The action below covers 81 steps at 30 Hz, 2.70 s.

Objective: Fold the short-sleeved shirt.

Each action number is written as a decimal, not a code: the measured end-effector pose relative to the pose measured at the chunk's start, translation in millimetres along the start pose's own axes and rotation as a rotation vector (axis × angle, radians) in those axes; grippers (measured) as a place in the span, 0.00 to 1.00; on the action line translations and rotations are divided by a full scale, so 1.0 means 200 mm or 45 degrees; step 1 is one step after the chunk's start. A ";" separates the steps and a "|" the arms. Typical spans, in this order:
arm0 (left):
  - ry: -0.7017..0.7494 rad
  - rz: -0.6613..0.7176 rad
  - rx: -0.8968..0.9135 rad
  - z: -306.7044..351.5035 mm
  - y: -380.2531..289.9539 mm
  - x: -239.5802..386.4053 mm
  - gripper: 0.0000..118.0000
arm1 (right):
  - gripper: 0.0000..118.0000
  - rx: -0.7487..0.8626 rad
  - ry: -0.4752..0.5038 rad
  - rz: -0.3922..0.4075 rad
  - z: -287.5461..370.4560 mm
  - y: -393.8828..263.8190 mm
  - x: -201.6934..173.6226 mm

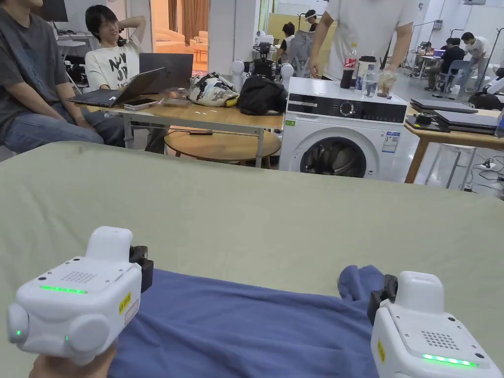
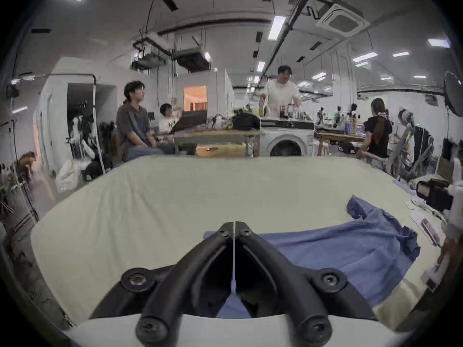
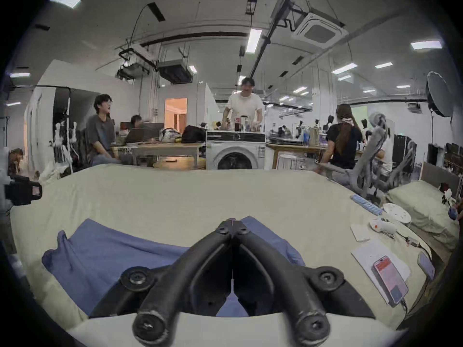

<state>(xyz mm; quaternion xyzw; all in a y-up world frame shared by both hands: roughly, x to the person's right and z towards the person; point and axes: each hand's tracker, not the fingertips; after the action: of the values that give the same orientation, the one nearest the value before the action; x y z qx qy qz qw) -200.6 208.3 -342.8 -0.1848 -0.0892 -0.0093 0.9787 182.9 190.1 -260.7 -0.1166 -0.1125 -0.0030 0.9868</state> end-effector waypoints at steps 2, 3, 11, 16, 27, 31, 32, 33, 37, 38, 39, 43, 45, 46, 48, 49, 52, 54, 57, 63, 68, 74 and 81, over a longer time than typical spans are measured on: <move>-0.008 0.032 -0.106 -0.12 0.03 -0.09 0.00 | 0.00 -0.009 0.010 -0.005 -0.03 -0.01 0.00; -0.015 0.047 -0.177 -0.20 0.06 -0.12 0.00 | 0.00 -0.020 0.006 0.005 -0.05 -0.01 0.00; -0.136 0.143 -0.623 -0.80 0.13 -0.36 0.00 | 0.00 -0.129 0.026 0.031 -0.20 -0.06 0.01; -0.163 0.173 -0.855 -1.11 0.08 -0.40 0.44 | 0.00 -0.197 0.026 0.037 -0.27 -0.10 0.04; -0.096 -0.187 -0.821 -1.20 -0.06 -0.21 0.00 | 0.00 -0.337 0.008 0.012 -0.37 -0.11 0.15; -0.089 -0.091 -0.764 -1.16 -0.05 -0.24 0.00 | 0.00 -0.400 0.011 -0.041 -0.46 0.01 0.28; -0.101 -0.048 -0.757 -1.14 -0.04 -0.25 0.00 | 0.00 -0.437 0.007 -0.052 -0.50 0.05 0.32; -0.104 -0.039 -0.737 -1.12 -0.03 -0.26 0.00 | 0.12 -0.483 0.005 -0.070 -0.56 0.09 0.36; -0.120 0.008 -0.702 -1.02 0.00 -0.27 0.00 | 0.54 -0.687 0.018 -0.027 -0.84 0.19 0.51; -0.121 0.022 -0.692 -1.01 0.01 -0.28 0.00 | 0.54 -0.721 0.019 -0.035 -0.92 0.19 0.54; -0.121 0.036 -0.682 -0.99 0.02 -0.28 0.00 | 0.54 -0.772 0.013 -0.006 -1.00 0.18 0.56; -0.121 0.038 -0.667 -0.96 0.02 -0.26 0.00 | 0.54 -0.946 0.027 -0.008 -1.26 0.07 0.63; -0.119 0.043 -0.661 -0.94 0.03 -0.26 0.00 | 0.54 -1.047 0.064 -0.062 -1.36 -0.01 0.66; -0.118 0.048 -0.663 -0.94 0.03 -0.25 0.00 | 0.54 -1.089 0.060 -0.054 -1.38 -0.05 0.67; -0.115 0.044 -0.667 -0.94 0.03 -0.26 0.00 | 0.54 -1.159 0.087 -0.033 -1.43 -0.13 0.68; -0.114 0.045 -0.669 -0.94 0.03 -0.25 0.00 | 0.53 -1.110 0.085 -0.044 -1.41 -0.12 0.69; -0.110 0.032 -0.668 -0.94 0.05 -0.25 0.00 | 0.26 -1.066 0.072 -0.051 -1.38 -0.09 0.67; -0.110 0.031 -0.662 -0.93 0.05 -0.25 0.00 | 0.00 -1.046 0.104 -0.042 -1.39 -0.09 0.67; -0.114 0.046 -0.646 -0.91 0.07 -0.25 0.00 | 0.00 -1.016 0.101 -0.035 -1.33 -0.07 0.65; -0.141 0.088 -0.588 -0.78 0.09 -0.29 0.00 | 0.00 -0.851 0.096 -0.036 -1.06 0.11 0.64; -0.170 0.096 -0.536 -0.62 0.10 -0.32 0.00 | 0.00 -0.755 0.110 -0.033 -0.77 0.22 0.63; -0.206 0.136 -0.457 -0.34 0.12 -0.37 0.00 | 0.00 -0.699 0.097 -0.003 -0.41 0.27 0.67; -0.266 0.144 -0.464 -0.11 0.03 -0.43 0.00 | 0.00 -0.726 0.128 -0.002 -0.10 0.19 0.73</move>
<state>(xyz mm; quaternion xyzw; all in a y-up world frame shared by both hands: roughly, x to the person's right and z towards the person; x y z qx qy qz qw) -282.0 204.4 -380.1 -0.3634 -0.1764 0.0489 0.9135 331.3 225.0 -255.9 -0.3890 -0.0580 -0.0412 0.9185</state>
